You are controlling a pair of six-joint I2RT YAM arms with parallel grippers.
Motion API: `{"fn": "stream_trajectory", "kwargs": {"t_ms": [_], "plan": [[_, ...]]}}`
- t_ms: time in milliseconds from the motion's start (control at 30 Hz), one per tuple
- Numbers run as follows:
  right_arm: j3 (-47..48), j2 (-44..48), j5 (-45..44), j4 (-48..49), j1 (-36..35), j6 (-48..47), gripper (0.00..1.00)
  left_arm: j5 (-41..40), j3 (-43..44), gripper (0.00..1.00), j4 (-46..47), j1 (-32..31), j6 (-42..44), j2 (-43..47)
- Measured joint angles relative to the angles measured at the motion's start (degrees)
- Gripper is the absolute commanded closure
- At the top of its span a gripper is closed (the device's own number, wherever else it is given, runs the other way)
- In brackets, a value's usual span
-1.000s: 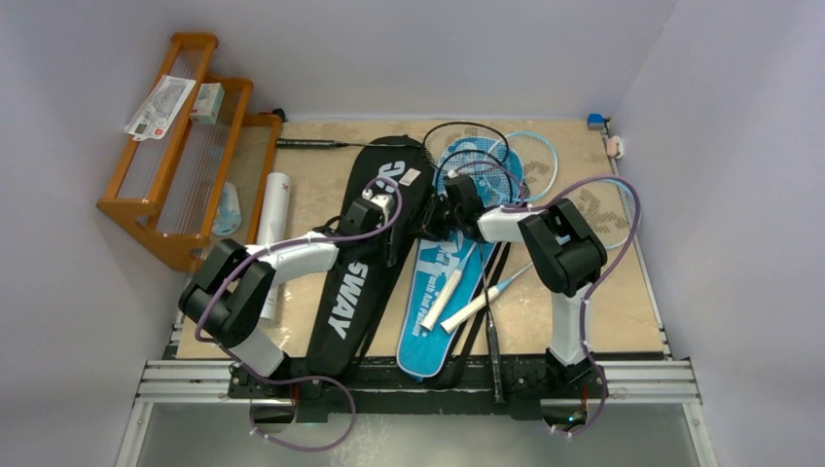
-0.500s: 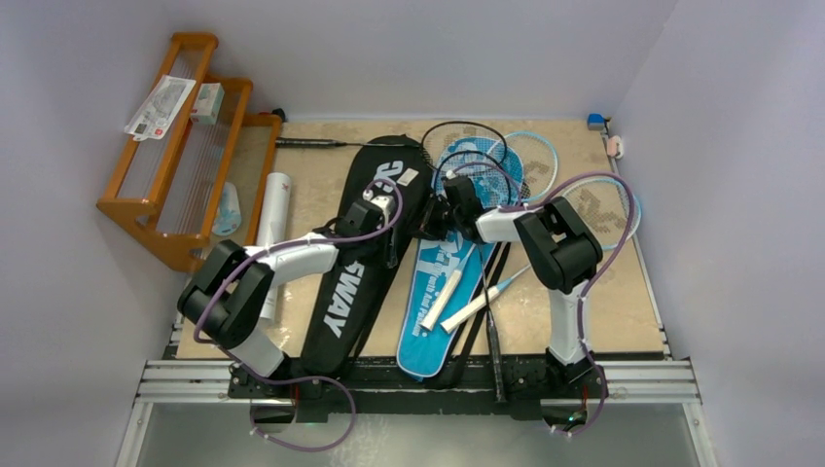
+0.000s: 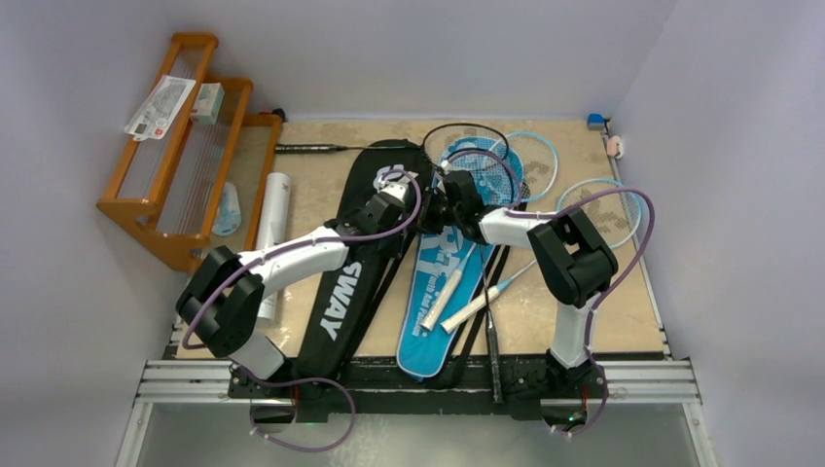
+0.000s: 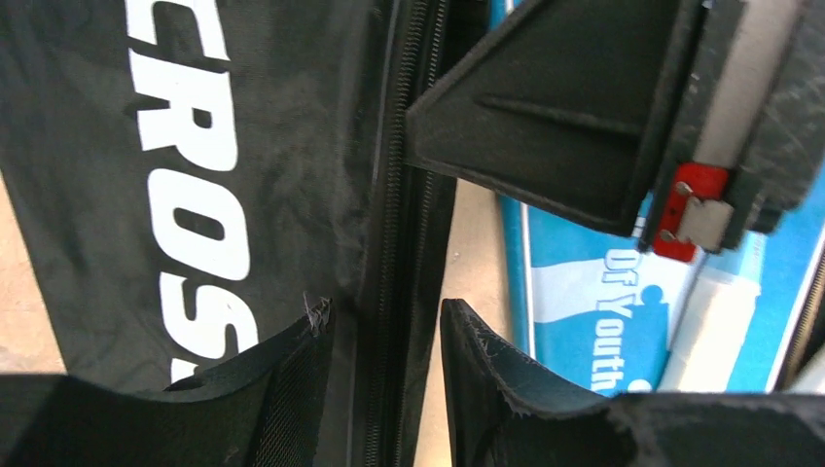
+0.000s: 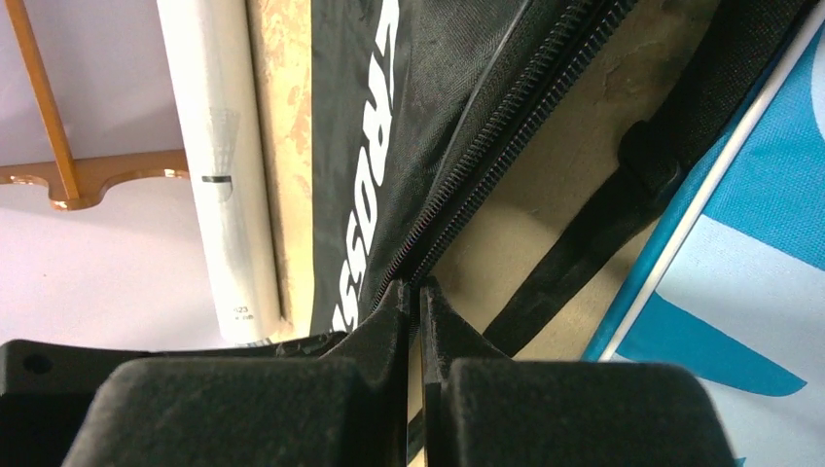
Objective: Pack up the badminton gear
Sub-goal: Open the racket bag at the center of the board.
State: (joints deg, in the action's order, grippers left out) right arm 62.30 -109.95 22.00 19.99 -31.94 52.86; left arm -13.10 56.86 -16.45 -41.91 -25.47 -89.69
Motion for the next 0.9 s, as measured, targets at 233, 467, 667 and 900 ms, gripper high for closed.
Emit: {"fn": "stream_trajectory", "kwargs": {"t_ms": [233,467,667,900], "plan": [[-0.94,0.0,0.02,-0.42,-0.04,-0.39,1.0,-3.19,1.44,0.62,-3.04,-0.02,0.2,-1.79],[-0.94,0.0,0.07,-0.33,-0.04,-0.42,1.0,-8.26,3.28,0.62,-6.25,-0.83,0.17,-1.81],[-0.94,0.0,0.22,-0.31,-0.04,-0.39,1.0,-9.9,4.13,0.6,-7.45,-1.4,0.17,-3.28],[-1.36,0.0,0.63,-0.42,-0.04,-0.37,1.0,-11.04,4.44,0.74,-9.38,-1.57,-0.11,-6.36]]}}
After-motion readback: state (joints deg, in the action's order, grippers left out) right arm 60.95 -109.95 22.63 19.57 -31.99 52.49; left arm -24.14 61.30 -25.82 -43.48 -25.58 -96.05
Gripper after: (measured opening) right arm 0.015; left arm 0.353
